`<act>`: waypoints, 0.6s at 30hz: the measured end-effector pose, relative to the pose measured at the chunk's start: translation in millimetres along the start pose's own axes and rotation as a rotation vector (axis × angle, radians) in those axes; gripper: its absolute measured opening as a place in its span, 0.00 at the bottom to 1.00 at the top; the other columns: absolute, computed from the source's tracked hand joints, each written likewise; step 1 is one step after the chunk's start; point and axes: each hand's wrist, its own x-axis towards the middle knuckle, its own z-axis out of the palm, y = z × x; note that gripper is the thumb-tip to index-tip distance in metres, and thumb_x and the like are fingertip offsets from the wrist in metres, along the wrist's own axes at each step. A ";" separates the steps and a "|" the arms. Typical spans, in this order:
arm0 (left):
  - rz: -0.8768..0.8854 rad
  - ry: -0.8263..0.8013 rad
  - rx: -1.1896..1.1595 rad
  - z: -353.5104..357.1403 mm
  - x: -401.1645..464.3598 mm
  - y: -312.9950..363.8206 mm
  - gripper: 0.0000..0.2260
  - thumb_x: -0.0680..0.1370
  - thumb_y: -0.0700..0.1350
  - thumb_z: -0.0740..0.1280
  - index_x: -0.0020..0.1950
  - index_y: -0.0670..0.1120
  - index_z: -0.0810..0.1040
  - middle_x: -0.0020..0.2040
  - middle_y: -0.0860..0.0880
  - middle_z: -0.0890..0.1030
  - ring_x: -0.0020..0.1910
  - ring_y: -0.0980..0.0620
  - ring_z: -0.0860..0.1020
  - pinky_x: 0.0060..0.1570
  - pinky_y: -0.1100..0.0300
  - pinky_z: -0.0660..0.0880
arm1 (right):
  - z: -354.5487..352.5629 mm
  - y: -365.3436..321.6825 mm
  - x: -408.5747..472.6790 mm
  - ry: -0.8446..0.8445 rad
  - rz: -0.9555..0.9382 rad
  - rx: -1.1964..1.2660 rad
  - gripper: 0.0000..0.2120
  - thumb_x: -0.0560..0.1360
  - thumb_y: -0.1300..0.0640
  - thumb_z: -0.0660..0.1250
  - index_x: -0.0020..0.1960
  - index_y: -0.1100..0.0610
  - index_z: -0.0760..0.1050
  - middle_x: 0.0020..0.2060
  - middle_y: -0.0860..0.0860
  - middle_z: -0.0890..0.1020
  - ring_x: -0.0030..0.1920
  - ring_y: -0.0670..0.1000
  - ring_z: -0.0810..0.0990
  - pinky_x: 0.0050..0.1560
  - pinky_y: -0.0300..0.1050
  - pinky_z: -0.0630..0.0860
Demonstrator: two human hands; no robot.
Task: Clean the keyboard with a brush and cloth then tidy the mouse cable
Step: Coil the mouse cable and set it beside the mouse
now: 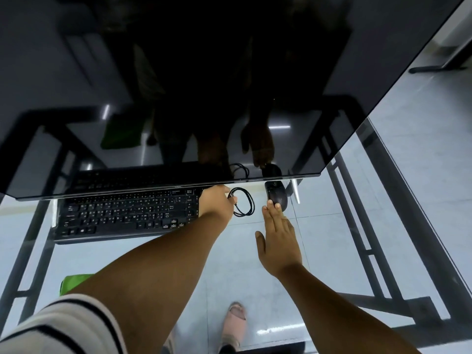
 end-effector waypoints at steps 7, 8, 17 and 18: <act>0.041 0.085 -0.024 0.9 -5.1 -0.4 0.10 0.75 0.48 0.71 0.55 0.49 0.80 0.46 0.48 0.83 0.45 0.49 0.81 0.46 0.59 0.77 | 2.2 0.2 0.5 -0.013 0.000 -0.017 0.29 0.80 0.48 0.48 0.78 0.57 0.53 0.79 0.51 0.50 0.79 0.50 0.45 0.77 0.51 0.53; 0.065 0.085 -0.011 1.0 -5.2 -0.2 0.09 0.75 0.48 0.71 0.54 0.49 0.81 0.46 0.48 0.83 0.45 0.49 0.81 0.46 0.59 0.77 | 2.4 0.5 0.3 -0.015 -0.001 -0.020 0.29 0.80 0.48 0.48 0.78 0.57 0.54 0.79 0.51 0.50 0.79 0.50 0.45 0.77 0.51 0.53; 0.250 -0.015 0.139 5.9 -8.4 -4.8 0.16 0.78 0.43 0.67 0.66 0.49 0.77 0.66 0.48 0.77 0.62 0.47 0.77 0.63 0.56 0.72 | 1.7 -0.5 0.7 -0.020 0.004 -0.020 0.30 0.79 0.47 0.46 0.78 0.57 0.55 0.79 0.51 0.52 0.79 0.50 0.46 0.77 0.50 0.51; 0.257 -0.012 0.143 5.8 -8.6 -5.2 0.16 0.78 0.44 0.67 0.66 0.49 0.76 0.66 0.48 0.77 0.62 0.47 0.76 0.63 0.56 0.71 | 1.0 -0.8 0.7 -0.020 0.004 -0.019 0.30 0.79 0.47 0.46 0.78 0.57 0.55 0.79 0.51 0.52 0.79 0.50 0.46 0.77 0.50 0.50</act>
